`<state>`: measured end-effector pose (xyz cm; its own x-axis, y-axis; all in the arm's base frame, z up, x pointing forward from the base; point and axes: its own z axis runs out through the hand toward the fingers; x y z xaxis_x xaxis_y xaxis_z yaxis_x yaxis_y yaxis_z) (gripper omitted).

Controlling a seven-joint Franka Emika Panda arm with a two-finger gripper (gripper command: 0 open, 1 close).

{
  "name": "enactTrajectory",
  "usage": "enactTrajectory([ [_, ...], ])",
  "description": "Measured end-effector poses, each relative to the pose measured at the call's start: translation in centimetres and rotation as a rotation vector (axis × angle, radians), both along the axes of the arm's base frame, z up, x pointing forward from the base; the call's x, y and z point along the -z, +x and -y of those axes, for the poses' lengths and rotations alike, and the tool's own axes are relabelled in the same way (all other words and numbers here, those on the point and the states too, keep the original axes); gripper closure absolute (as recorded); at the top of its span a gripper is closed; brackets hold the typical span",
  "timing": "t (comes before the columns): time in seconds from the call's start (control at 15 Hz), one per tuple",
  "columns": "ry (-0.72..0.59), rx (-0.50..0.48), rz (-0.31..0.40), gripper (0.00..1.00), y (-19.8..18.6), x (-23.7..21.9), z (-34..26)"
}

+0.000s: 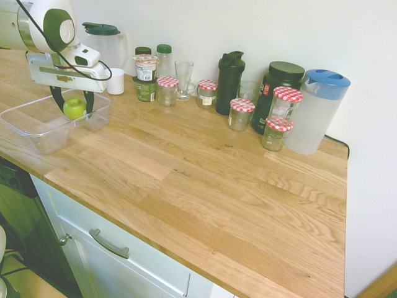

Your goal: Put the apple into the container

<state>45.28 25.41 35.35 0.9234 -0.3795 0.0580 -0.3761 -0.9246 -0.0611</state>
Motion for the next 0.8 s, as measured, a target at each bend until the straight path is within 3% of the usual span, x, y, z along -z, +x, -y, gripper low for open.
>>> enactTrajectory([
  [0.8,-0.016,0.014,-0.006,0.00,-0.33,-0.38,-0.22],
])
